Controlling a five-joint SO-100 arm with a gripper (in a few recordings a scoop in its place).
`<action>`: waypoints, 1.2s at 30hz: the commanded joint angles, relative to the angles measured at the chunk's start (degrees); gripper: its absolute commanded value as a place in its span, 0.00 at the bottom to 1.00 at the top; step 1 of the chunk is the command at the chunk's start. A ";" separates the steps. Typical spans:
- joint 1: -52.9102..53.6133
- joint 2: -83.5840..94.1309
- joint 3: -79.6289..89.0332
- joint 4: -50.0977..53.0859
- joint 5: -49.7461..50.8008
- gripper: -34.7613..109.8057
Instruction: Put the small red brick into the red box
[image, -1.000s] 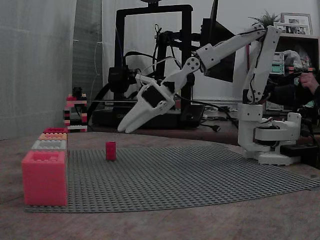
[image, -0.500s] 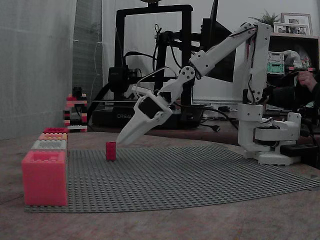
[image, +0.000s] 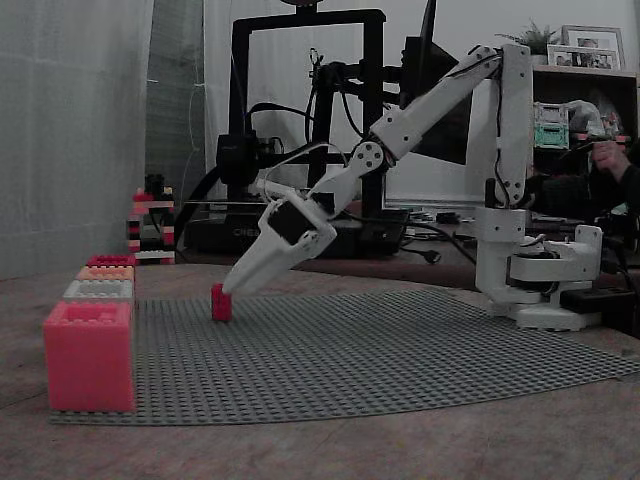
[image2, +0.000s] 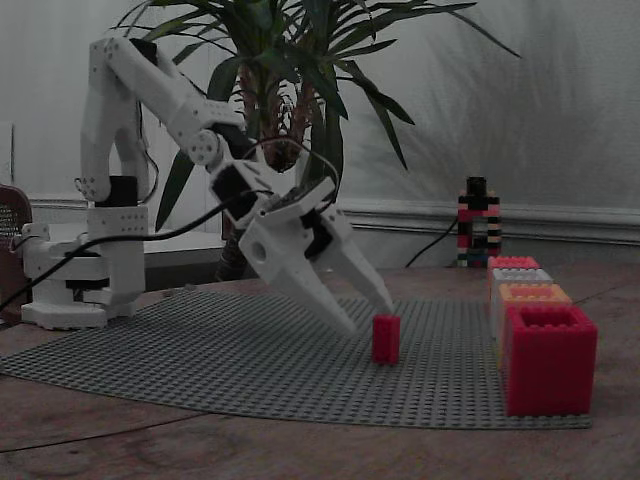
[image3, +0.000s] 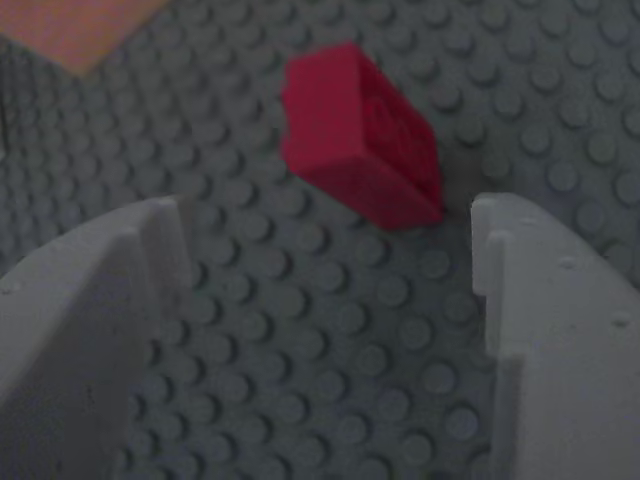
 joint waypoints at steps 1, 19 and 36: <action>-0.62 0.70 -4.13 -1.58 -0.18 0.41; -0.62 -4.22 -6.24 -6.50 1.49 0.30; 0.62 -5.19 -18.19 -7.12 23.82 0.24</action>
